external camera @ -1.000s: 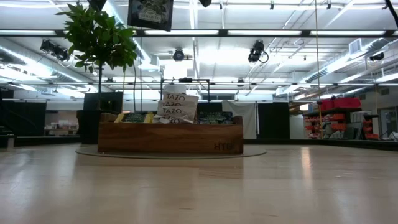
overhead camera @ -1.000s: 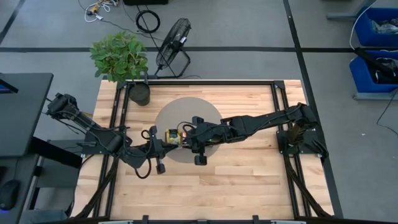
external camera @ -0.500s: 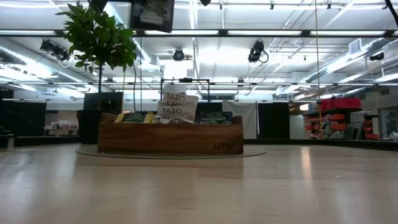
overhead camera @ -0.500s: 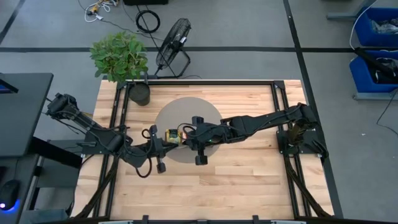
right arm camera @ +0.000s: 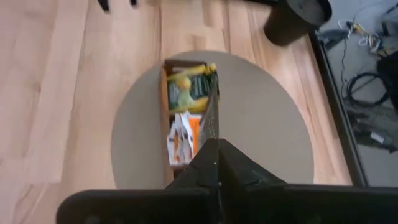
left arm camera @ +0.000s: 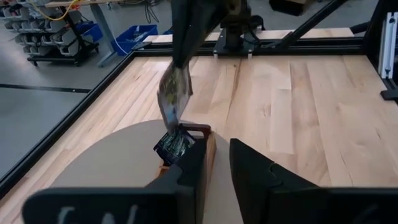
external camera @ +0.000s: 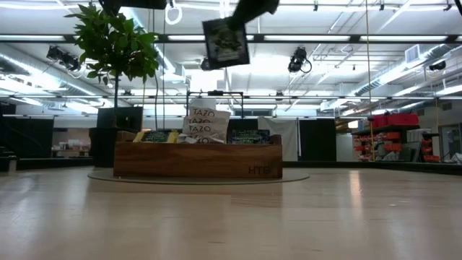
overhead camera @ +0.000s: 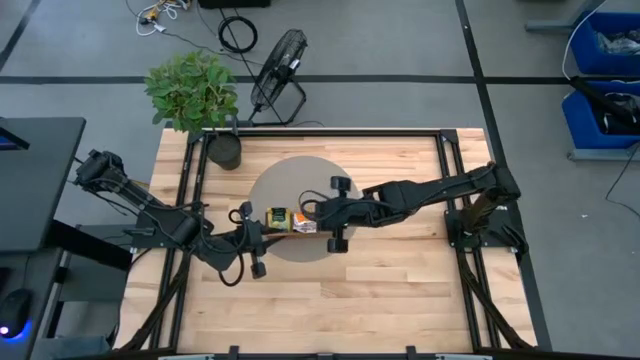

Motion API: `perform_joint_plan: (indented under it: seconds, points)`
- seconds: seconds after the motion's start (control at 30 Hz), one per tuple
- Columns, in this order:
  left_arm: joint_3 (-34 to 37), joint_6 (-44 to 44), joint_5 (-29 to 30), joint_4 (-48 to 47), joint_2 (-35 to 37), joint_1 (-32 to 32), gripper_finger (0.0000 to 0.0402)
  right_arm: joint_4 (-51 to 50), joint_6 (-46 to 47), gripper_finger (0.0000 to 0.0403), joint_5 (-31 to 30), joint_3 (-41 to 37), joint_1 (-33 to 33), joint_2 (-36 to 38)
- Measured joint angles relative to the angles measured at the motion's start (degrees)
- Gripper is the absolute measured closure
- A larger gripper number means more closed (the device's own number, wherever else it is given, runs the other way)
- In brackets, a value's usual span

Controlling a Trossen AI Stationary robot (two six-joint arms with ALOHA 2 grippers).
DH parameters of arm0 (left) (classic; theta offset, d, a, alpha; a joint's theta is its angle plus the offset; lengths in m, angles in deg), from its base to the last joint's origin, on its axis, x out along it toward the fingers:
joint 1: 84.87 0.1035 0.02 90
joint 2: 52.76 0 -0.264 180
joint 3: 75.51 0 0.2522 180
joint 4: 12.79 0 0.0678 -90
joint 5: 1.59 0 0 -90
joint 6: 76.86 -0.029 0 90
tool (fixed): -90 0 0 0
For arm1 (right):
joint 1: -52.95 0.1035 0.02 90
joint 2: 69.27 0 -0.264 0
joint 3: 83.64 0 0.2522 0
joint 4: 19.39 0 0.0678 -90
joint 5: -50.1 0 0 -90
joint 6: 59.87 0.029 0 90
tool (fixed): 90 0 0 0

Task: Pick & Place Tea
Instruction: Put the violet tea bag into the wooden organizer

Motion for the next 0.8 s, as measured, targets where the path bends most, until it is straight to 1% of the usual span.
perform_joint_plan:
  seconds: [0.2, 0.33, 0.43, 0.57, 0.63, 0.8]
  points:
    - [0.00, 1.10, 0.00, -0.79, 0.00, -0.04, 0.0323, -0.02, 3.84, 0.0403, -1.60, -7.35, -0.26, 5.12]
    - [0.00, 1.36, 0.00, -0.87, 0.00, -0.15, 0.0323, 4.44, 6.17, 0.0403, -1.35, -15.00, -1.24, 8.92]
    - [0.00, 1.46, 0.00, -0.94, 0.00, -0.15, 0.0323, 11.35, 6.40, 0.0403, 1.22, -21.00, -2.45, 11.38]
    - [0.00, 1.50, 0.00, -0.94, 0.00, -0.15, 0.0323, 16.19, 7.71, 0.0403, 5.43, -27.85, -5.03, 13.03]
    - [0.01, 1.51, 0.00, -0.94, 0.00, -0.15, 0.0323, 18.74, 7.88, 0.0403, 6.70, -30.38, -6.22, 13.23]
    - [0.00, 1.51, 0.00, -0.98, 0.00, -0.15, 0.0323, 26.40, 7.20, 0.0403, 12.34, -33.84, -8.44, 12.82]
